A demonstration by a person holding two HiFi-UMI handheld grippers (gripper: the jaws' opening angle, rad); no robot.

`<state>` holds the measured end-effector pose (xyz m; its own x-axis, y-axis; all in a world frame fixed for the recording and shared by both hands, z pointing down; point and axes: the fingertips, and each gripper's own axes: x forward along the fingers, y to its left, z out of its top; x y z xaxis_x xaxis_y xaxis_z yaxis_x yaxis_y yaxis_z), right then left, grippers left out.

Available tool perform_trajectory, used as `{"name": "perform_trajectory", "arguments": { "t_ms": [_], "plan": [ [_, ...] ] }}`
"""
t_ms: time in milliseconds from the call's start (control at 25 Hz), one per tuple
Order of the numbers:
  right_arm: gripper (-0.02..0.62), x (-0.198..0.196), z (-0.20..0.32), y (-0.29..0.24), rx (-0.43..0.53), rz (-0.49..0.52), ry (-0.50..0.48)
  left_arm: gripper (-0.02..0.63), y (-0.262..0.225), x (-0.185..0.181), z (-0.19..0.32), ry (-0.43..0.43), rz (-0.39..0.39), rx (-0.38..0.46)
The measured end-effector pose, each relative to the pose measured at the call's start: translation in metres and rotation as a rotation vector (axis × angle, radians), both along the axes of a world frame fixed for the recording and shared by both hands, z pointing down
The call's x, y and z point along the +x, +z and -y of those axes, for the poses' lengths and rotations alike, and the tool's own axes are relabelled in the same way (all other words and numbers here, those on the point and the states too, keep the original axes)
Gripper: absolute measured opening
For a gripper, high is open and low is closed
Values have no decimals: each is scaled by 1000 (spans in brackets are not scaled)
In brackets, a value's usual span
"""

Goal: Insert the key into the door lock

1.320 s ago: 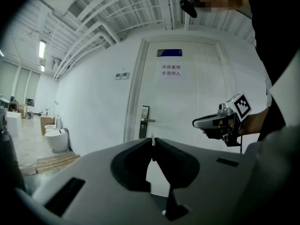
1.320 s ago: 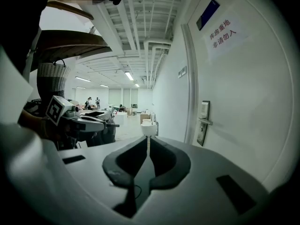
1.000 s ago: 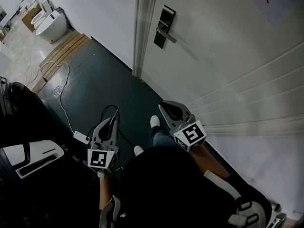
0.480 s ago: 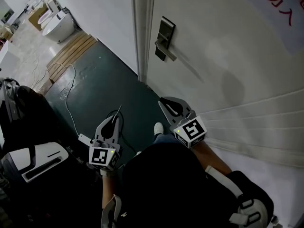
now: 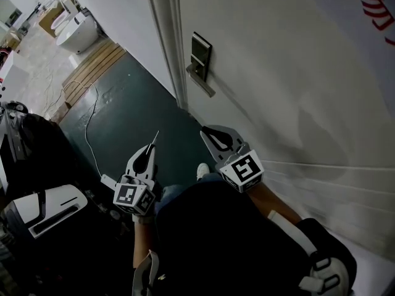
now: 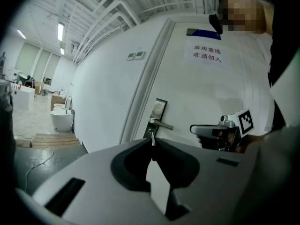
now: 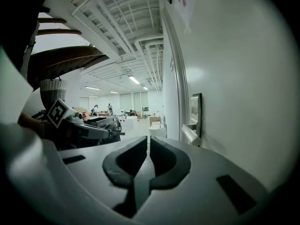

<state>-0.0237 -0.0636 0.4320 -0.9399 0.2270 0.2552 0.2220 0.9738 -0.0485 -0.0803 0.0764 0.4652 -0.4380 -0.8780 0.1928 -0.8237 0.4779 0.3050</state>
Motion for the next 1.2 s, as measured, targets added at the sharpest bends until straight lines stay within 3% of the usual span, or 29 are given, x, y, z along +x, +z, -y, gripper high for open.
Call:
{"name": "perform_trajectory", "arguments": {
  "t_ms": [320, 520, 880, 1200],
  "plan": [
    [29, -6, 38, 10, -25, 3, 39, 26, 8, -25, 53, 4, -151, 108],
    [29, -8, 52, 9, -16, -2, 89, 26, 10, -43, 81, 63, -206, 166],
    [29, -8, 76, 12, -3, -34, 255, 26, 31, -81, 126, 181, -393, 257],
    [29, -2, 88, 7, 1, -57, 422, 26, 51, -101, 157, 236, -626, 300]
  ]
}}
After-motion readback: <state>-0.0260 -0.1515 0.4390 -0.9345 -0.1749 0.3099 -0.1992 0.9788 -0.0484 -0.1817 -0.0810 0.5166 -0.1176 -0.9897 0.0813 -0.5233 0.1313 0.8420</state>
